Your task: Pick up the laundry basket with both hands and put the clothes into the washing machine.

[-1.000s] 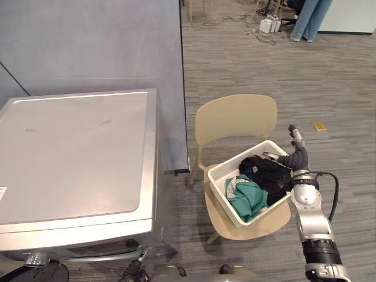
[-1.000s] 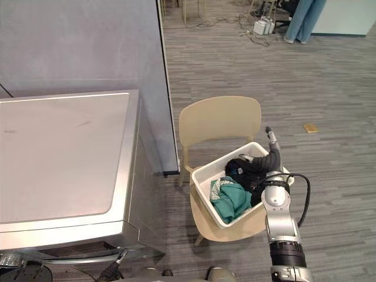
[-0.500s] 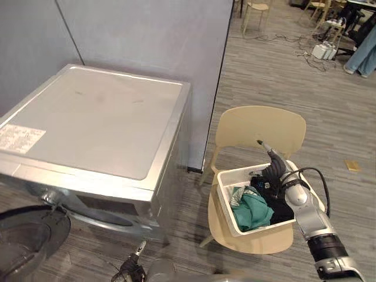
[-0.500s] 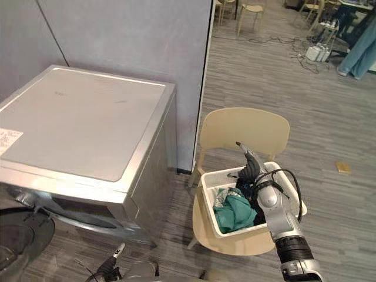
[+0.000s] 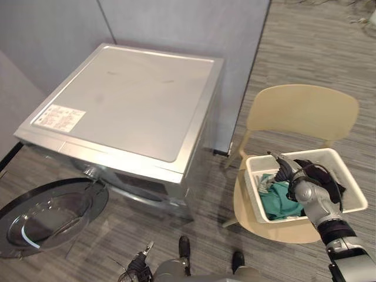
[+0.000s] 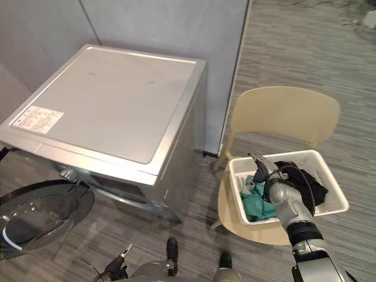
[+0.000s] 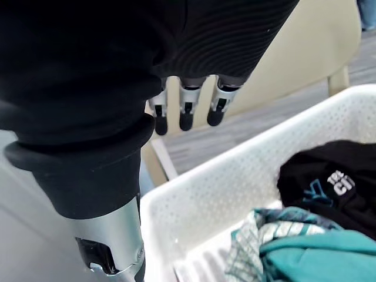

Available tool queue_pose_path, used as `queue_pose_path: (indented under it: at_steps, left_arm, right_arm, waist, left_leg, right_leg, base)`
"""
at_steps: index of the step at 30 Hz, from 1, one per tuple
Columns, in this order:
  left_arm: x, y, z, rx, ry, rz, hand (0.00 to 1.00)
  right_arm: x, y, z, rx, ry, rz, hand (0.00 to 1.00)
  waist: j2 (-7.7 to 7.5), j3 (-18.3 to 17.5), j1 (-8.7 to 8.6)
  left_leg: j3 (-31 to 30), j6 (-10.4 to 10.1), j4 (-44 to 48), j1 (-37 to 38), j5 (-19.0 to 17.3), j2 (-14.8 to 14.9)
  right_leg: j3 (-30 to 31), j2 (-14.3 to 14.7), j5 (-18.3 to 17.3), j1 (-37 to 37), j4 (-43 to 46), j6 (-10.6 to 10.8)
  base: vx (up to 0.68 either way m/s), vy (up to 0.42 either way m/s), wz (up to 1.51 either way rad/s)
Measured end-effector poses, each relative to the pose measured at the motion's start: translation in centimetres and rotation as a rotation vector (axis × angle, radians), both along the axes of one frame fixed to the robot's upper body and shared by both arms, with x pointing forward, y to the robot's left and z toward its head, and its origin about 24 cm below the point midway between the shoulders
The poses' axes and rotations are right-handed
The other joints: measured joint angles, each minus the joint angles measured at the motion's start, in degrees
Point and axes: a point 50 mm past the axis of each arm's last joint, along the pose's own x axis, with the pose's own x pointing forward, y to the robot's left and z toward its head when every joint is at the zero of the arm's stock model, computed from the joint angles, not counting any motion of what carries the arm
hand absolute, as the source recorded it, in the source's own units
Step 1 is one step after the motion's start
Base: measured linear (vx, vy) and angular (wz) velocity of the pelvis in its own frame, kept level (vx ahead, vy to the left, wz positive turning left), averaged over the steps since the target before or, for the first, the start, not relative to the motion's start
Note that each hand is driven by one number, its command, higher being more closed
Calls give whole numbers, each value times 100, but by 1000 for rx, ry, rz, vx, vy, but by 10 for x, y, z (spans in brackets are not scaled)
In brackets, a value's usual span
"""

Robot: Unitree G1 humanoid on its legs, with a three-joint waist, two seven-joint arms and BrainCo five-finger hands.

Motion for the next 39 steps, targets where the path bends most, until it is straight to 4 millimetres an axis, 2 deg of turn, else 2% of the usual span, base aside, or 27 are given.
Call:
queue_pose_path:
  at_steps: [2,8,12,14,18,24,32,39]
  left_arm:
    - [3,2,2,2,-20,4,0]
    - [14,2,7,-2,-95,27,0]
    - [24,-11,10,-40,-158,63,0]
    - [25,-18,10,-66,-167,85,0]
    - [34,-23,14,-93,-217,102,0]
    - [44,-26,20,-99,-274,85,0]
    - [53,-25,26,-102,-323,92,0]
    - [70,-30,40,-152,-427,123,0]
  right_arm:
    - [6,-2,4,-9,-5,-12,0]
    - [12,-29,12,-119,-2,-139,0]
    - [15,-44,16,-131,8,-246,0]
    - [16,-47,17,-136,6,-270,0]
    - [27,-50,32,-138,-32,-312,0]
    - [30,-50,35,-140,-40,-318,0]
    - [31,-49,37,-141,-50,-315,0]
    - [40,-47,61,-215,-114,-262,0]
  waist:
    - [26,179,4]
    - [292,609,-2]
    - [429,800,-2]
    - [459,841,10]
    - [529,967,19]
    - [534,980,146]
    - [474,1021,144]
    - [390,1116,124]
  left_leg:
    - [-5,27,-7,-22,20,-71]
    - [-31,94,-12,-363,129,-259]
    - [-98,87,-16,-640,201,-278]
    - [-131,72,-19,-652,212,-279]
    - [-134,62,-27,-677,218,-256]
    - [-60,58,-68,-765,215,-236]
    - [-15,57,-68,-851,214,-183]
    - [122,58,-37,-1031,217,-148]
  right_leg:
    - [0,-66,24,-22,-4,39]
    - [3,-243,90,-341,-10,149]
    - [-77,-256,109,-577,-7,169]
    - [-117,-255,108,-576,-6,169]
    - [-112,-234,106,-611,-2,164]
    - [-11,-216,99,-744,5,155]
    - [31,-167,106,-855,9,146]
    - [187,-138,123,-1150,87,123]
  base:
    - [20,121,9]
    - [23,63,5]
    - [65,-3,10]
    - [95,-26,8]
    - [55,-26,-1]
    - [41,-17,-6]
    - [59,-16,-4]
    - [54,-4,-10]
